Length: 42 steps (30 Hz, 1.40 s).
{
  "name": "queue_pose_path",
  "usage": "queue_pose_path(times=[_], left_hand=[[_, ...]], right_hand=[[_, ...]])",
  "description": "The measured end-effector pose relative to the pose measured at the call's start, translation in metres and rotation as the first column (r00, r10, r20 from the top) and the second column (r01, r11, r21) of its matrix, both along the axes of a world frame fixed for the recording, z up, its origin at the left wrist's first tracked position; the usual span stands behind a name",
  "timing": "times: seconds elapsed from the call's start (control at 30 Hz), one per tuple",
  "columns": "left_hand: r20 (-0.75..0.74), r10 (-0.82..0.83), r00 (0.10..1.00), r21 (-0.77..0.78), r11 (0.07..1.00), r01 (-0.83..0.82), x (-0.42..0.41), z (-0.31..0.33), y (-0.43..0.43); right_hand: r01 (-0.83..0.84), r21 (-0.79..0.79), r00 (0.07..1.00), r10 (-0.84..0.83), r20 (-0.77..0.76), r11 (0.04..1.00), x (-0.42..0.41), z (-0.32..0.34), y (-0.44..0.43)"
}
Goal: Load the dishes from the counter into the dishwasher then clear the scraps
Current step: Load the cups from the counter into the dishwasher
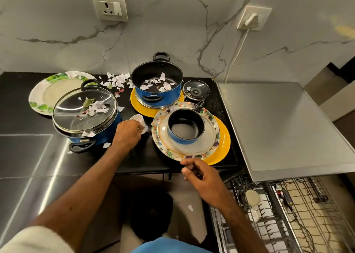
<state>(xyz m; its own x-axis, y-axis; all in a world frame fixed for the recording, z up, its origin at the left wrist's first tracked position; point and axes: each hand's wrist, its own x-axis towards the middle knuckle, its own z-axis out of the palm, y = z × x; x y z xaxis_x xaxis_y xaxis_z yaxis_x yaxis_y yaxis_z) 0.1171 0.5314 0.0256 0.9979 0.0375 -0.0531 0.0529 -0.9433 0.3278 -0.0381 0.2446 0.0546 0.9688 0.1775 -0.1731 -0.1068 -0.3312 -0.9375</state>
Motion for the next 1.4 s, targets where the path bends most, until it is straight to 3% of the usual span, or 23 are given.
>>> queue_pose_path(times=[0.07,0.1,0.13,0.17,0.2,0.23,0.27,0.33,0.47,0.6,0.7,0.8,1.0,1.07,1.17,1.23,1.27,1.4], left_hand=[[0.039,0.111,0.993,-0.296,0.95,-0.095,-0.019,0.008,0.001],[-0.018,0.197,0.98,-0.504,0.845,-0.179,-0.03,0.011,0.002],[-0.121,0.271,0.955,-0.72,0.638,-0.273,-0.039,0.012,0.004],[-0.253,0.304,0.918,-0.87,0.344,-0.354,-0.046,0.011,0.005],[-0.386,0.301,0.872,-0.909,0.039,-0.416,-0.052,0.009,0.005],[-0.49,0.271,0.829,-0.871,-0.204,-0.448,-0.058,0.007,0.006],[-0.558,0.235,0.796,-0.808,-0.374,-0.456,-0.062,0.005,0.006],[-0.613,0.171,0.771,-0.711,-0.545,-0.444,-0.071,0.001,0.005],[-0.607,0.104,0.788,-0.662,-0.615,-0.429,-0.082,0.002,-0.002],[-0.536,0.067,0.841,-0.708,-0.578,-0.406,-0.084,0.01,-0.017],[-0.456,-0.084,0.886,-0.792,-0.417,-0.447,-0.089,0.018,-0.038],[-0.432,-0.248,0.867,-0.838,-0.245,-0.487,-0.094,0.027,-0.074],[-0.451,-0.383,0.806,-0.847,-0.102,-0.522,-0.095,0.016,-0.162],[-0.469,-0.394,0.79,-0.871,0.061,-0.487,-0.095,0.008,-0.196],[-0.428,-0.36,0.829,-0.866,0.426,-0.262,-0.095,-0.011,-0.249],[-0.346,-0.382,0.857,-0.736,0.677,0.005,-0.095,-0.022,-0.286],[-0.313,-0.406,0.859,-0.646,0.754,0.121,-0.095,-0.024,-0.301],[-0.212,-0.521,0.827,-0.407,0.816,0.41,-0.093,-0.027,-0.367]], right_hand=[[-0.011,0.007,1.0,0.011,-0.004,1.0,0.004,0.0,0.007],[-0.019,0.01,1.0,0.019,-0.007,1.0,0.006,-0.001,0.011],[-0.032,0.011,0.999,0.032,-0.011,0.999,0.009,-0.001,0.014],[-0.047,0.008,0.999,0.047,-0.014,0.999,0.011,-0.001,0.018],[-0.066,0.006,0.998,0.066,-0.015,0.998,0.013,-0.001,0.022],[-0.086,0.002,0.996,0.086,-0.012,0.996,0.015,-0.001,0.027],[-0.103,0.0,0.995,0.103,-0.005,0.995,0.016,0.0,0.03],[-0.126,-0.003,0.992,0.126,0.012,0.992,0.019,0.002,0.038],[-0.145,-0.008,0.989,0.145,0.036,0.989,0.024,0.008,0.046],[-0.061,0.004,0.996,0.061,0.069,0.998,0.026,0.012,0.044],[0.024,0.049,0.992,-0.03,0.12,0.998,0.026,0.013,0.031],[0.041,0.022,0.982,-0.045,0.184,0.999,0.023,0.011,0.007],[0.188,-0.106,0.963,-0.162,0.218,0.976,0.009,-0.006,-0.068],[0.247,-0.17,0.958,-0.214,0.193,0.954,-0.001,-0.02,-0.103],[0.357,-0.215,0.933,-0.334,0.137,0.909,-0.024,-0.047,-0.152],[0.432,-0.224,0.902,-0.421,0.098,0.874,-0.044,-0.065,-0.185],[0.461,-0.222,0.887,-0.456,0.079,0.859,-0.053,-0.072,-0.199],[0.497,-0.234,0.849,-0.524,-0.069,0.835,-0.086,-0.107,-0.251]])
